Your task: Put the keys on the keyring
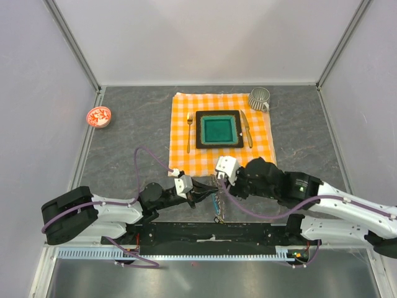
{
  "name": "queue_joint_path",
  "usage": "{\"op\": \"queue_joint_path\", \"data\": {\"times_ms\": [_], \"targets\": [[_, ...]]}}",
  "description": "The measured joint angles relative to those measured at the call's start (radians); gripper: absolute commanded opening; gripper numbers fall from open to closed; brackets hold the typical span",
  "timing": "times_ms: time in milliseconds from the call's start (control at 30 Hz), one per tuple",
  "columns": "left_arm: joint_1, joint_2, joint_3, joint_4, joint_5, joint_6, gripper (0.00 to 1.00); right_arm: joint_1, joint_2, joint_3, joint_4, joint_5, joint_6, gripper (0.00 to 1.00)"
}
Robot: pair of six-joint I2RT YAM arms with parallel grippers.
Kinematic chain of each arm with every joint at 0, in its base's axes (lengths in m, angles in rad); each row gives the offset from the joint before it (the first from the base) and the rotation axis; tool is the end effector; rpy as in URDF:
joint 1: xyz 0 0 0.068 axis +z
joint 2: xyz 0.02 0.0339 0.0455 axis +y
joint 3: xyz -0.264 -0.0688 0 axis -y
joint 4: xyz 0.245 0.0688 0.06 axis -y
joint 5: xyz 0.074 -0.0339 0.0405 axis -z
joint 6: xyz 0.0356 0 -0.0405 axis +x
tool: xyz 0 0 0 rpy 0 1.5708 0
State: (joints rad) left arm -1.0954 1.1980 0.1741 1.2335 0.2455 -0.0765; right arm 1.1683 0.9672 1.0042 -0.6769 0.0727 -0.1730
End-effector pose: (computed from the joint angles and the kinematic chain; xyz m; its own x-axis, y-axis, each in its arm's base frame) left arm 0.0878 -0.1895 0.2039 0.0207 -0.2022 -0.9791 0.9757 0.2178 -0.0243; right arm 0.0810 0.1836 0.3345 -0.0764 -0.6177 -0.7827 -0.9217 0.3431 -0.1808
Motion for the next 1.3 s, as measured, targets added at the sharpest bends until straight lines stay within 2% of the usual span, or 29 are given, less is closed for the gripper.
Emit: {"op": "queue_joint_path", "data": {"times_ms": [167,500,867,1300], "targets": [[0.0,0.041,-0.033,0.002,-0.034,0.0,0.02,0.0,-0.179,-0.211,0.181,0.025,0.145,0.47],[0.0,0.052,-0.047,0.008,-0.063,0.003,0.02,0.002,-0.228,-0.487,0.459,0.066,0.236,0.48],[0.0,0.051,-0.052,0.019,-0.073,0.006,0.02,0.002,-0.272,-0.569,0.619,0.068,0.24,0.49],[0.0,0.05,-0.052,0.019,-0.087,0.007,0.02,0.002,-0.249,-0.605,0.676,0.065,0.248,0.47]]}}
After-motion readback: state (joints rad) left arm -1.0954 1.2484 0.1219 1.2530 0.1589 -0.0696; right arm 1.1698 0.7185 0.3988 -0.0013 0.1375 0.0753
